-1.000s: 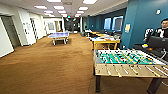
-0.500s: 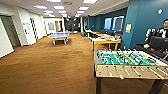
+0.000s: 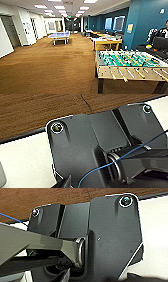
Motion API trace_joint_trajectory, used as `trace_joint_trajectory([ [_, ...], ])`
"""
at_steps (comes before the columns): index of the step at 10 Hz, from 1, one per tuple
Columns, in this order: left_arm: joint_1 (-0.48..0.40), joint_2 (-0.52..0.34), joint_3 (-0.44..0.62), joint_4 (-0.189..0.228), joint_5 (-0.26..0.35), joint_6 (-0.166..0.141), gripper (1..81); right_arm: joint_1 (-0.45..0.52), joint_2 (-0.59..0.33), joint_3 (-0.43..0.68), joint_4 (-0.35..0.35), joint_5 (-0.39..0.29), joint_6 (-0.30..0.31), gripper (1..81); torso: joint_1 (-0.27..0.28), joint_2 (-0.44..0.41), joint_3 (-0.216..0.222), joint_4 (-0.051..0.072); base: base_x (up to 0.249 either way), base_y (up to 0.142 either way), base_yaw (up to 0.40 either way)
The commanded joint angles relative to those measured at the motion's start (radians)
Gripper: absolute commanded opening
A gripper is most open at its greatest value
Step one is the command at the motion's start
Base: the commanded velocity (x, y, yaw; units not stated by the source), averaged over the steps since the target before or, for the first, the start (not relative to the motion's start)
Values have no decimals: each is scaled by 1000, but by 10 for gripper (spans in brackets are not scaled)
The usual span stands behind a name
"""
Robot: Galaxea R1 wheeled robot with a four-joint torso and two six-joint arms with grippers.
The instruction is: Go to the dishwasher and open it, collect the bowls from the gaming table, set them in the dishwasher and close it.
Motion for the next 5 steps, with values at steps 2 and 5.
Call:
trace_joint_trajectory([
  [2, -53, 0, -2, -2, 46, 7, 811, 46, -6, -1, 6, -42, -3, 811, 0, 0, 0, 0, 112, 0, 0],
  [5, -53, 0, -2, -2, 46, 7, 811, 45, -6, 1, 6, -42, -3, 811, 0, 0, 0, 0, 136, 0, 0],
])
